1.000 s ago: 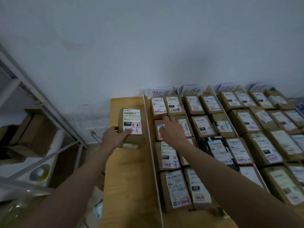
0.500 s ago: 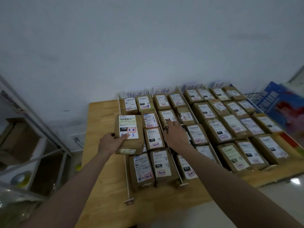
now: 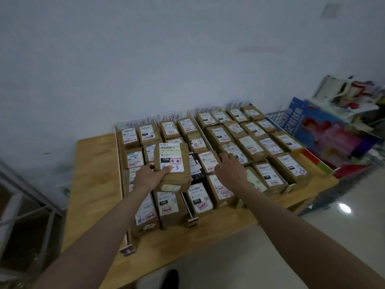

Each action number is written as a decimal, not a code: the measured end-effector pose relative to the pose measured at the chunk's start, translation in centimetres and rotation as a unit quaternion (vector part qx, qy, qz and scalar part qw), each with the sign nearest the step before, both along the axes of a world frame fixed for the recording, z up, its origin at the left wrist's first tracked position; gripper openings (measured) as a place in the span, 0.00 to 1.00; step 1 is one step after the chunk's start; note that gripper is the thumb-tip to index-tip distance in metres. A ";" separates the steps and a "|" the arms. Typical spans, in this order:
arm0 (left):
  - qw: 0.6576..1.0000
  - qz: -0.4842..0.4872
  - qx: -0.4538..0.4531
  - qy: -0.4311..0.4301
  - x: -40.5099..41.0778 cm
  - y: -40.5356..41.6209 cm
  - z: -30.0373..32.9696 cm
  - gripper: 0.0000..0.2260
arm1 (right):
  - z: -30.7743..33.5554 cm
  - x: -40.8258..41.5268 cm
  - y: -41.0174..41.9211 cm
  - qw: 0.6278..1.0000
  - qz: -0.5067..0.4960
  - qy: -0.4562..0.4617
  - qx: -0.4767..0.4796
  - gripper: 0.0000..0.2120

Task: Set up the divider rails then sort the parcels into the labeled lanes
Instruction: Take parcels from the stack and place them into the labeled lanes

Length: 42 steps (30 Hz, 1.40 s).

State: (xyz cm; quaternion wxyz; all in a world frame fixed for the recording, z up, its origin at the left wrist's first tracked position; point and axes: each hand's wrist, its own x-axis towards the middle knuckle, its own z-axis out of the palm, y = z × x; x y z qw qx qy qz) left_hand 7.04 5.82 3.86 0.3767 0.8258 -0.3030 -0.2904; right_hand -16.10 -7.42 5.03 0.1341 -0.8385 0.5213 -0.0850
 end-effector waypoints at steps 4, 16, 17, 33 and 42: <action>1.000 -0.028 -0.008 0.003 -2.8 -3.8 0.0 0.19 | 0.0 -3.5 -1.6 1.000 -0.025 0.003 -0.001 0.21; 0.990 -0.138 -0.022 0.034 -14.8 -20.1 -1.1 0.18 | -0.4 -17.0 -12.5 0.991 -0.132 0.022 0.002 0.22; 0.988 -0.146 -0.018 0.037 -15.7 -21.7 -1.2 0.18 | -0.5 -17.9 -13.8 0.990 -0.140 0.020 0.003 0.22; 0.990 -0.132 -0.014 0.039 -25.4 -44.8 -1.5 0.22 | -1.2 -26.7 -37.4 0.992 -0.117 0.057 -0.005 0.22; 0.998 -0.036 0.018 0.042 -27.5 -48.0 -3.3 0.32 | -4.8 -26.5 -46.1 0.999 -0.012 0.036 0.016 0.23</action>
